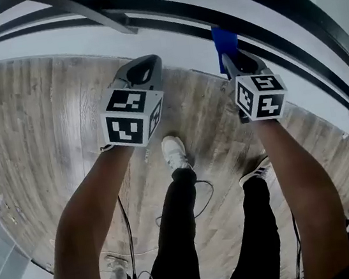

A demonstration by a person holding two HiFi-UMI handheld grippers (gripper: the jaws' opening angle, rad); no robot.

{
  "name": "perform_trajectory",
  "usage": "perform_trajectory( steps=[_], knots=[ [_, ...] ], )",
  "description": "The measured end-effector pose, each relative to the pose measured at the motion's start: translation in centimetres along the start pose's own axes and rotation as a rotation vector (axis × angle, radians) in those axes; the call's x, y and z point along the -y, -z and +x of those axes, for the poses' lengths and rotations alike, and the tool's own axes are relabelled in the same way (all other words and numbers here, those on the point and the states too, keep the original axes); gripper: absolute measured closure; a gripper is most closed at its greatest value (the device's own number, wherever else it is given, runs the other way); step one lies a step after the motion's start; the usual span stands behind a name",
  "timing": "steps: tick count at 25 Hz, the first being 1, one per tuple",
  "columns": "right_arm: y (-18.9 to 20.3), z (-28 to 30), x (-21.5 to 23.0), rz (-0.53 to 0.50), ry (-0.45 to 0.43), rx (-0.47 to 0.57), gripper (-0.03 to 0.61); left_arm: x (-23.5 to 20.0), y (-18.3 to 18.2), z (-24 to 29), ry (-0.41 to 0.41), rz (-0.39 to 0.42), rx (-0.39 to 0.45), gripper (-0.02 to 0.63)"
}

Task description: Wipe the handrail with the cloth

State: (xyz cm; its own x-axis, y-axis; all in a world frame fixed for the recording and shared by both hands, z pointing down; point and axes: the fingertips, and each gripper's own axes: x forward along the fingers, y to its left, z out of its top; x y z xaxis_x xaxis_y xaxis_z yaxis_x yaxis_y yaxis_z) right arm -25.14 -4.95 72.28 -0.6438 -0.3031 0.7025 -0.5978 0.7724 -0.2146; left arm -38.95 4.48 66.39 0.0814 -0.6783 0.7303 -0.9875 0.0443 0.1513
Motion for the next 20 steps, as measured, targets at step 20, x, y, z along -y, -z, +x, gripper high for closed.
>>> perform_trajectory(
  steps=[20],
  knots=[
    [-7.8, 21.4, -18.2, -0.126, -0.005, -0.091, 0.479, -19.8, 10.9, -6.6, -0.159, -0.243, -0.012, 0.611]
  ],
)
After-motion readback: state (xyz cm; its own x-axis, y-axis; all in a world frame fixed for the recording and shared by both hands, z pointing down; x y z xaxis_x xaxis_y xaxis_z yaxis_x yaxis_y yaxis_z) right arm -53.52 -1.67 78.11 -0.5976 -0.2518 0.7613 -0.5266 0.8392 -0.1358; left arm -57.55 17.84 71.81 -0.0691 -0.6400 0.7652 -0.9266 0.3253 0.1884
